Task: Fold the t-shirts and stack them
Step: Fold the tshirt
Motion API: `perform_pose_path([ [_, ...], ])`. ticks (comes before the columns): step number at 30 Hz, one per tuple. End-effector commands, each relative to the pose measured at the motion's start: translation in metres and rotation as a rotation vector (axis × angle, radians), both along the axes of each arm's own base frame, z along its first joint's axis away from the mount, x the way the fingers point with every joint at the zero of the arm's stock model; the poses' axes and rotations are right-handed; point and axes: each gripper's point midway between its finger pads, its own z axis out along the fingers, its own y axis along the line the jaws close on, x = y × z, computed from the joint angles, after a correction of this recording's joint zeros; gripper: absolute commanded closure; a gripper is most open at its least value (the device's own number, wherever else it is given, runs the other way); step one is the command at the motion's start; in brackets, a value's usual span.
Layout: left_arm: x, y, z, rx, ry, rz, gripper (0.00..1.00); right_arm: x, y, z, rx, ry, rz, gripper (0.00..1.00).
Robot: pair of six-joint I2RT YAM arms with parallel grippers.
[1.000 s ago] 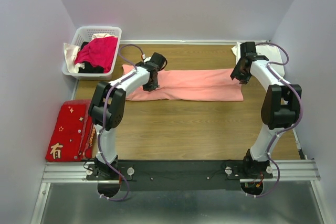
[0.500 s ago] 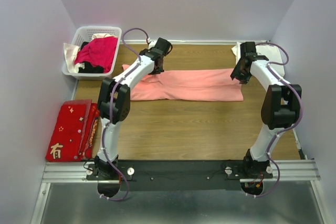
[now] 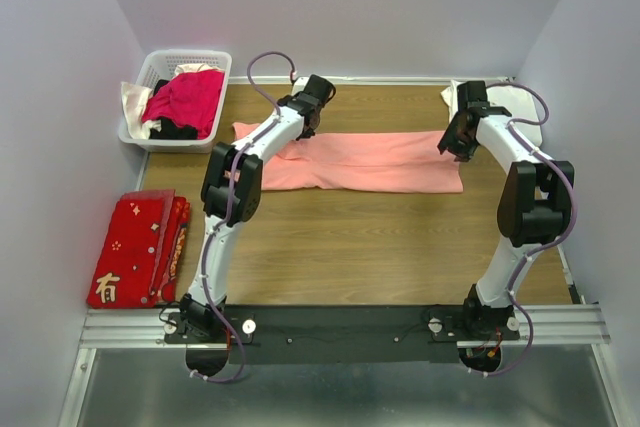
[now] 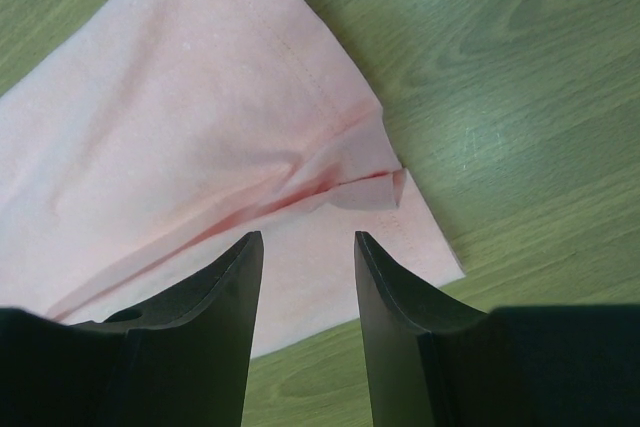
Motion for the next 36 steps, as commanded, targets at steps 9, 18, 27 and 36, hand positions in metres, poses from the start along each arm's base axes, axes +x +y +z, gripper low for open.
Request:
perform_pose_path([
  [9,-0.005,0.022,0.093,-0.019,-0.217,0.080,0.58,-0.005,0.005,0.001,0.034,-0.001,0.017,0.50],
  [18,-0.066,0.041,0.033,0.034,0.033,0.127,0.60,-0.007,0.007,-0.002,0.043,0.006,0.018,0.50],
  [27,-0.074,0.026,0.001,-0.012,0.107,0.042,0.60,-0.005,0.010,-0.004,0.049,0.007,0.020,0.50],
  [36,-0.055,0.017,-0.041,0.016,0.170,0.021,0.60,-0.003,0.010,0.001,0.043,-0.004,0.021,0.50],
])
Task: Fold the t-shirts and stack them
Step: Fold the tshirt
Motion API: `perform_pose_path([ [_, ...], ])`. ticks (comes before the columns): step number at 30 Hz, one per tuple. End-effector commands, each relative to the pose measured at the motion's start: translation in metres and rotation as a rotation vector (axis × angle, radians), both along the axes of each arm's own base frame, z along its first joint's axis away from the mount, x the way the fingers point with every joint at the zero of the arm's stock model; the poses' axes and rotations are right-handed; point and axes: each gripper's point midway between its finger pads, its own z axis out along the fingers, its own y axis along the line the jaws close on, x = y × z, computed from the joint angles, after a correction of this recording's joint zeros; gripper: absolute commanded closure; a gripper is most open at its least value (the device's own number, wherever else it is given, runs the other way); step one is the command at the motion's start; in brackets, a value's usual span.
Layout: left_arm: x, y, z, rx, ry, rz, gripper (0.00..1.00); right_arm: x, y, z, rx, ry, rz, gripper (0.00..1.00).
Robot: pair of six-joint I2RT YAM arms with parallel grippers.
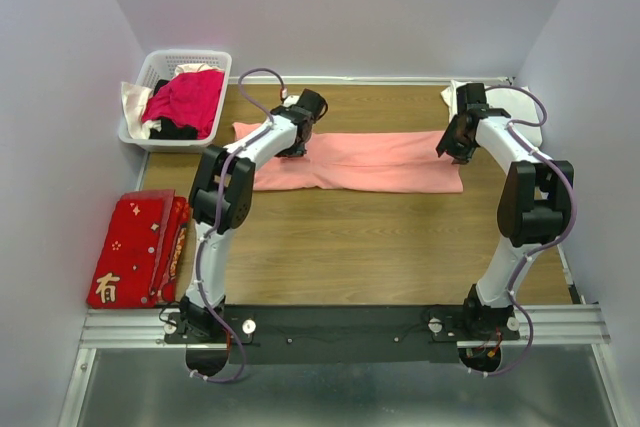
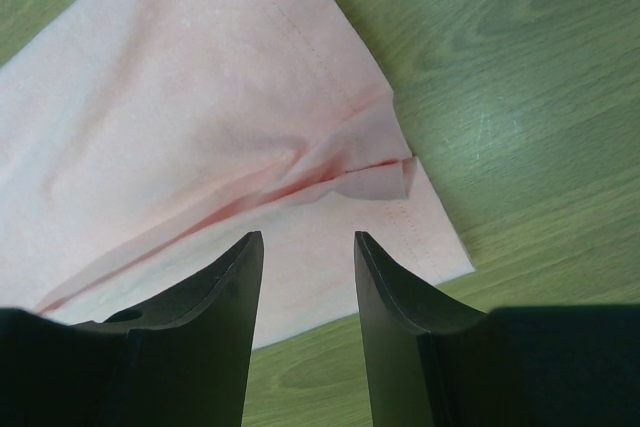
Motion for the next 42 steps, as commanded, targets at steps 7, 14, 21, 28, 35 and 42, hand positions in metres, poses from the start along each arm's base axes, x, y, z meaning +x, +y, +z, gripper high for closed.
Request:
perform_pose_path([
  [7,0.030,-0.014,-0.030,0.002,0.017,-0.033,0.61,0.003,0.004,0.010,0.012,-0.029,0.012,0.50],
  [14,0.050,-0.018,-0.010,0.015,-0.046,-0.037,0.62,0.001,0.003,0.006,0.011,-0.020,0.015,0.50],
  [21,0.061,-0.019,-0.015,0.032,-0.065,-0.058,0.62,0.000,0.004,0.005,0.010,-0.016,0.018,0.50],
  [28,0.067,-0.009,-0.011,0.071,-0.073,-0.027,0.63,0.002,0.004,0.009,0.008,-0.025,0.024,0.50],
  [35,0.053,0.000,0.037,0.033,-0.158,0.011,0.63,0.003,0.003,0.013,0.002,-0.034,0.031,0.50],
  [42,0.026,0.007,0.050,0.001,-0.132,0.034,0.63,-0.005,0.013,0.008,0.031,-0.019,0.053,0.50],
])
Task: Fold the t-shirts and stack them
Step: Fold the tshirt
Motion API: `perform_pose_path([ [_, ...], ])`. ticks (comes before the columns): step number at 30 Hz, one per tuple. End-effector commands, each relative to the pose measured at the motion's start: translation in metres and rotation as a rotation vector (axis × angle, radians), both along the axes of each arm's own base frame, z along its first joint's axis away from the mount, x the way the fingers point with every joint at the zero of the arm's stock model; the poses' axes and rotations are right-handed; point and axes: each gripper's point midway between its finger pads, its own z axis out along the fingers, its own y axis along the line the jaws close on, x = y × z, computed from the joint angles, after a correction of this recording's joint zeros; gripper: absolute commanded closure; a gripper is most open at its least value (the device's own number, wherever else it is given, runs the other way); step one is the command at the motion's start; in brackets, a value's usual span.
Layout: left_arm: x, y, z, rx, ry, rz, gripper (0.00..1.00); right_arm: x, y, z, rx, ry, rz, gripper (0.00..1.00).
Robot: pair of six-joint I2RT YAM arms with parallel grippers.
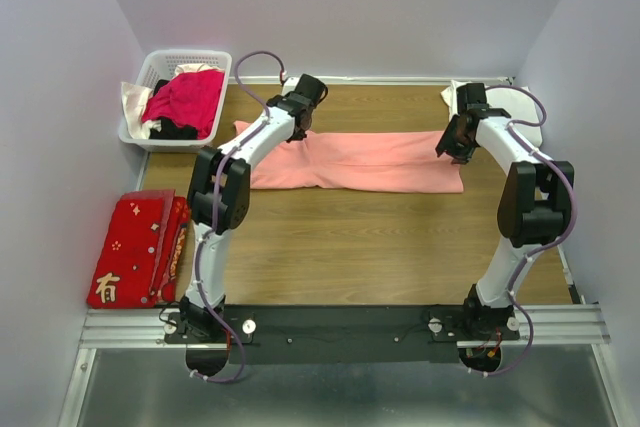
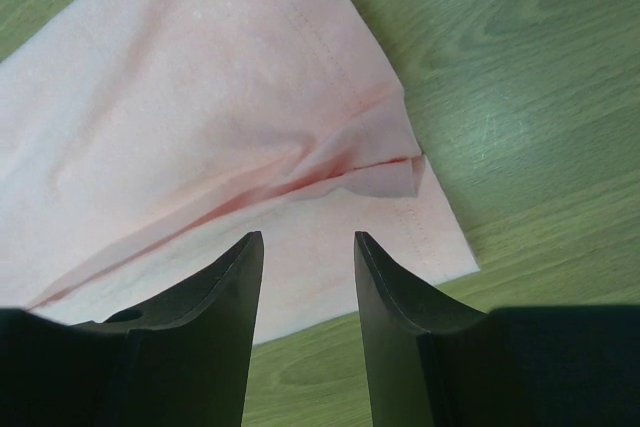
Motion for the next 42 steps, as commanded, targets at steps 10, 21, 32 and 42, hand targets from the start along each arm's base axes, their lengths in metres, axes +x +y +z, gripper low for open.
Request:
perform_pose_path([
  [10,-0.044,0.007,-0.016,-0.088,0.094,0.047,0.63,-0.009,0.016,-0.023,0.017,0.052,0.027,0.50],
  [21,-0.040,0.017,-0.033,-0.101,0.128,0.067,0.63,0.038,0.005,-0.042,-0.061,0.047,0.012,0.50],
  [32,-0.041,0.029,-0.025,-0.116,0.122,0.094,0.63,0.025,0.005,-0.074,-0.058,0.127,0.022,0.50],
  [42,-0.045,0.024,-0.075,-0.207,0.250,0.156,0.63,0.015,0.006,-0.071,-0.054,0.135,0.021,0.50],
])
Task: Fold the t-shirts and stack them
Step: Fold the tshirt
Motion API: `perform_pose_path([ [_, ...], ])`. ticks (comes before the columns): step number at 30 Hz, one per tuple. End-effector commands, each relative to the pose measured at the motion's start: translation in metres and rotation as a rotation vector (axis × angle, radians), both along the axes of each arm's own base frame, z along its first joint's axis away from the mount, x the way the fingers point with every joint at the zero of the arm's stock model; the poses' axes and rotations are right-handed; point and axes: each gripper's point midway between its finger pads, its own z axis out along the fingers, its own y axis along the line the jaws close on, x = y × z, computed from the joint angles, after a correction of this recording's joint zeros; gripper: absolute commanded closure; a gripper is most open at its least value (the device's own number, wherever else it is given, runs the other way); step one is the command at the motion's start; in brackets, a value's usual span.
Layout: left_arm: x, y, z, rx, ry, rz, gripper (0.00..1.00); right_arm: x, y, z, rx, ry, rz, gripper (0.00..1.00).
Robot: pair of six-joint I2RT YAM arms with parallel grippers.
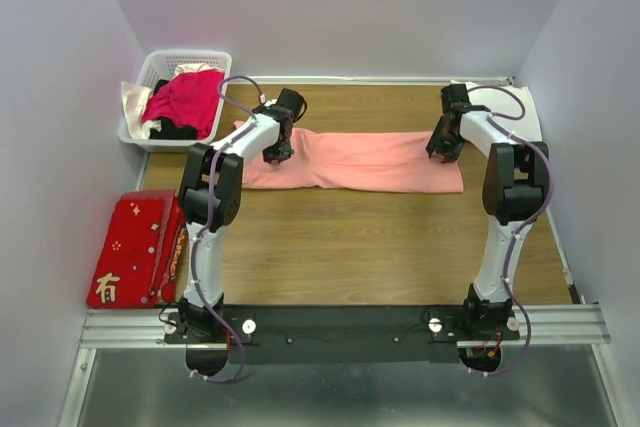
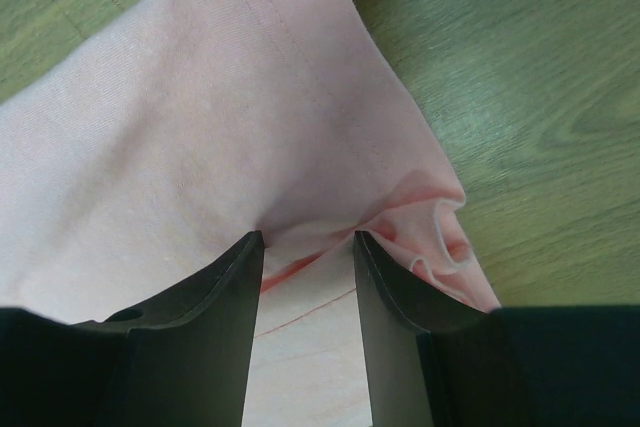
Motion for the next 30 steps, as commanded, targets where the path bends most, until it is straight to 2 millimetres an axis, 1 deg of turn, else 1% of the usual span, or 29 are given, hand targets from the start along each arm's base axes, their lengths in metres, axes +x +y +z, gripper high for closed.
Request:
perform_pose_path([
  [1,-0.004,-0.006,-0.042,-0.071,0.104,0.052,0.63,-0.023,-0.001,-0.022,-0.012,0.080,-0.002,0.50],
  [2,0.001,-0.008,-0.041,-0.083,0.096,0.071,0.63,-0.025,0.000,-0.023,-0.006,0.085,-0.001,0.50],
  [3,0.003,-0.006,-0.049,-0.081,0.110,0.084,0.64,-0.032,0.000,-0.026,-0.004,0.100,-0.004,0.50],
  [4,0.006,-0.006,-0.051,-0.086,0.108,0.092,0.64,-0.034,0.000,-0.026,0.000,0.101,-0.007,0.50],
  [5,0.015,-0.008,-0.046,-0.099,0.090,0.100,0.64,-0.036,0.001,-0.027,0.000,0.105,-0.009,0.50],
  [6,0.020,-0.008,-0.047,-0.106,0.087,0.114,0.64,-0.043,0.000,-0.031,0.002,0.122,-0.011,0.50],
  [7,0.023,-0.005,-0.055,-0.104,0.099,0.131,0.64,-0.045,0.001,-0.030,0.006,0.123,-0.011,0.50],
  [8,0.033,-0.007,-0.049,-0.111,0.081,0.137,0.65,-0.048,0.001,-0.031,0.007,0.129,-0.014,0.50],
  [9,0.040,-0.005,-0.048,-0.113,0.068,0.150,0.65,-0.051,0.001,-0.031,0.010,0.132,-0.016,0.50],
  [10,0.043,-0.002,-0.057,-0.105,0.082,0.159,0.66,-0.057,0.001,-0.034,0.011,0.147,-0.017,0.50],
  [11,0.054,-0.003,-0.049,-0.115,0.059,0.161,0.66,-0.059,0.001,-0.032,0.013,0.144,-0.015,0.50],
  [12,0.058,-0.002,-0.049,-0.111,0.057,0.165,0.67,-0.062,0.001,-0.032,0.010,0.147,-0.019,0.50],
  [13,0.061,0.000,-0.058,-0.101,0.069,0.171,0.67,-0.069,0.000,-0.035,0.008,0.161,-0.021,0.50],
  [14,0.070,0.001,-0.050,-0.105,0.047,0.177,0.67,-0.072,0.000,-0.035,0.007,0.166,-0.020,0.50],
  [16,0.075,0.004,-0.055,-0.102,0.046,0.185,0.67,-0.077,0.000,-0.033,0.009,0.166,-0.030,0.50],
  [17,0.081,0.005,-0.052,-0.109,0.031,0.185,0.68,-0.084,-0.001,-0.035,0.005,0.179,-0.031,0.50],
  [19,0.087,0.008,-0.052,-0.125,0.019,0.187,0.67,-0.088,0.001,-0.031,0.018,0.174,-0.040,0.50],
  [21,0.094,0.010,-0.050,-0.140,-0.005,0.183,0.68,-0.100,0.005,-0.034,0.045,0.196,-0.044,0.50],
  [23,0.101,0.008,-0.053,-0.160,-0.020,0.168,0.68,-0.105,0.008,-0.030,0.064,0.189,-0.051,0.50],
  [24,0.105,0.006,-0.049,-0.170,-0.030,0.158,0.68,-0.112,0.010,-0.032,0.073,0.203,-0.051,0.50],
  [25,0.108,0.005,-0.051,-0.176,-0.033,0.147,0.68,-0.113,0.011,-0.027,0.079,0.192,-0.053,0.50],
  [26,0.116,0.001,-0.048,-0.190,-0.059,0.130,0.68,-0.115,0.011,-0.025,0.081,0.189,-0.052,0.50],
  [27,0.119,-0.002,-0.045,-0.204,-0.068,0.107,0.68,-0.117,0.012,-0.024,0.086,0.189,-0.052,0.50],
  [28,0.123,-0.005,-0.041,-0.214,-0.085,0.086,0.68,-0.124,0.013,-0.026,0.088,0.198,-0.050,0.50],
  [30,0.135,-0.013,-0.034,-0.245,-0.132,0.052,0.68,-0.128,0.013,-0.021,0.094,0.189,-0.051,0.50],
])
